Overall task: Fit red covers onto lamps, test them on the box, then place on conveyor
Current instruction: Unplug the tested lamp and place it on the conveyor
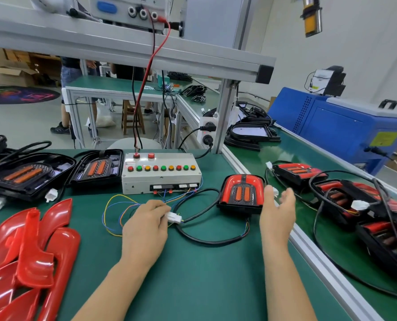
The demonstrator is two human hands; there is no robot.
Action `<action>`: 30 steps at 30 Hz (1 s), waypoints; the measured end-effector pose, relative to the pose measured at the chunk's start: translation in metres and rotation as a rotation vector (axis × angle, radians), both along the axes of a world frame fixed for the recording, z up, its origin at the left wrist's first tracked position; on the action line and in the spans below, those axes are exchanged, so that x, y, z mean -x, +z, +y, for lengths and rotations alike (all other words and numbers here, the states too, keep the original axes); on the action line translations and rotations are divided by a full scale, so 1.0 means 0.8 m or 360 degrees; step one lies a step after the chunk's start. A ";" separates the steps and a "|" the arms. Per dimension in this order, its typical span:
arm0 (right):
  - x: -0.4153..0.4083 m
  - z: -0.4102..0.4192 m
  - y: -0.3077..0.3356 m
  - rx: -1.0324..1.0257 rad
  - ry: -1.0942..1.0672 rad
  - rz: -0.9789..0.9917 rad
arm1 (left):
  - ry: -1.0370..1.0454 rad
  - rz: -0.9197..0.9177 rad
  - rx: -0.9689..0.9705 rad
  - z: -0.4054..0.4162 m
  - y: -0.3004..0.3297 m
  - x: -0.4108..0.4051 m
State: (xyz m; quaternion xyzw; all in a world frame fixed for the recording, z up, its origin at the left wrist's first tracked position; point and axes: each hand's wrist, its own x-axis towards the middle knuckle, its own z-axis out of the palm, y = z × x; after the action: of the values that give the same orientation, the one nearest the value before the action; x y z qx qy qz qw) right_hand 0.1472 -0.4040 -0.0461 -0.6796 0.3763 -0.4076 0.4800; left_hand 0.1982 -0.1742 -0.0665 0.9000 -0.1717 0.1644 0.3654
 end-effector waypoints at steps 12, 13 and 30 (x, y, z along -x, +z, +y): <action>-0.006 -0.018 -0.007 -0.1201 0.0435 -0.0505 | -0.0189 -0.0416 -0.0404 -0.005 0.003 -0.007; -0.004 -0.018 -0.006 -0.1210 0.0427 -0.0586 | -0.0157 -0.0426 -0.0444 -0.005 0.004 -0.009; -0.009 0.018 -0.017 -0.0920 0.0896 -0.0589 | -0.0261 -0.0346 0.0122 -0.007 0.017 -0.021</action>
State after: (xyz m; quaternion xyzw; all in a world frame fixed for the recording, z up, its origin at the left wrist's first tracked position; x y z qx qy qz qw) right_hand 0.1546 -0.3900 -0.0595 -0.5091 0.1829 -0.2538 0.8018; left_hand 0.2152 -0.1802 -0.0531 0.8453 -0.2767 0.2369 0.3908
